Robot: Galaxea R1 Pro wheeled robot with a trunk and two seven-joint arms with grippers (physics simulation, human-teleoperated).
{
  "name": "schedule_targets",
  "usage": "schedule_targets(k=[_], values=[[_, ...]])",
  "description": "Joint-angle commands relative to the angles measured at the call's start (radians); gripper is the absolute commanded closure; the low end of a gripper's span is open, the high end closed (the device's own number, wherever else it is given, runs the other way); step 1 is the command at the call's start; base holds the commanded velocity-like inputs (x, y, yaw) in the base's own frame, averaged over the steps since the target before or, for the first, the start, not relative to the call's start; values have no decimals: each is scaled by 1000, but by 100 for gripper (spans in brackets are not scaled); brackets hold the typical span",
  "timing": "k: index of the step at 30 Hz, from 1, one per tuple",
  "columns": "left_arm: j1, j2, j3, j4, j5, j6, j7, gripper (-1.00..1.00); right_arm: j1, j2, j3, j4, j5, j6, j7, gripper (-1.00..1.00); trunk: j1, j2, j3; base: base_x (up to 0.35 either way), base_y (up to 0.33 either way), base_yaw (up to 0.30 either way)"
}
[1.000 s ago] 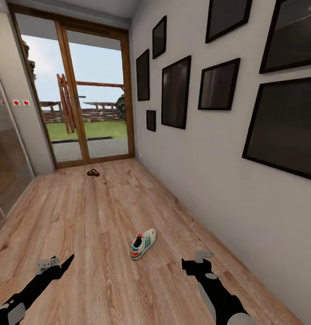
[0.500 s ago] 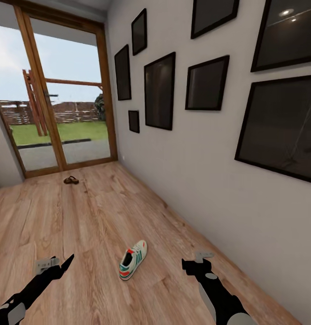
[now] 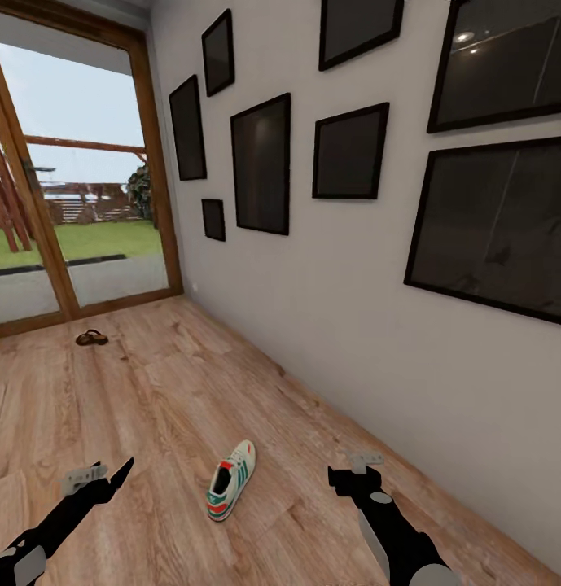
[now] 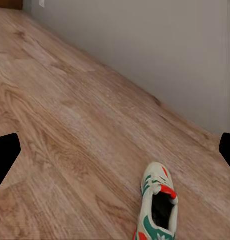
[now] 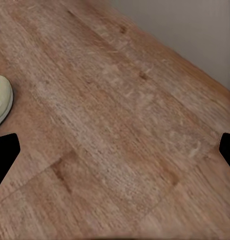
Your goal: Pick up the two gym shoes and the two sandals from the corridor floor and place them onto the hallstand (shoe rack) in the corridor, making sure they are on the rack and not on the floor. Arrange them so the two gym shoes are next to each other and the two sandals are next to each other.
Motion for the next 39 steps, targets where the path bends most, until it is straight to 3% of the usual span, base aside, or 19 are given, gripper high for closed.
schedule_targets(k=[1, 13, 39], values=[[0, 0, -8, 1, 9, -4, -2, -100, 0, 1, -2, -2, 7, 7, -2, -100, 0, 0, -1, 1, 233, -267], [0, 0, -8, 1, 9, -4, -2, -100, 0, 1, -1, -2, 6, 7, -2, -100, 0, 0, -1, 29, 257, -267], [0, 0, -8, 1, 9, -4, -2, -100, 0, 1, 0, -1, 6, 7, -2, -100, 0, 0, -1, 183, 235, -267]])
